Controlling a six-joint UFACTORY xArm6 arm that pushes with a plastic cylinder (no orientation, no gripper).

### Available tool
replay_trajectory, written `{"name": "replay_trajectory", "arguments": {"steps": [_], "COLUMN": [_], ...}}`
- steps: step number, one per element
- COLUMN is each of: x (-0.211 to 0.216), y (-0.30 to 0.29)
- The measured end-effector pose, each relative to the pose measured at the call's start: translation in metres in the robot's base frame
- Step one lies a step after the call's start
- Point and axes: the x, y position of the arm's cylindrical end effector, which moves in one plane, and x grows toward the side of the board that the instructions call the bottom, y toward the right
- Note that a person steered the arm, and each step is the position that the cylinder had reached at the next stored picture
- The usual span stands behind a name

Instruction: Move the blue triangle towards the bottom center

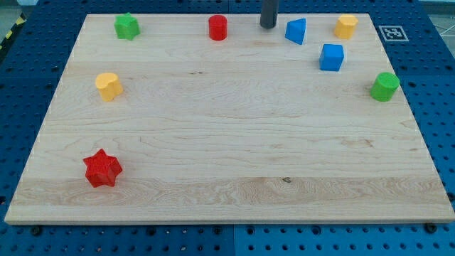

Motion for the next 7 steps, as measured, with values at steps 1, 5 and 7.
{"name": "replay_trajectory", "arguments": {"steps": [1, 5, 7], "x": [-0.014, 0.097, 0.174], "y": [0.034, 0.021, -0.024]}}
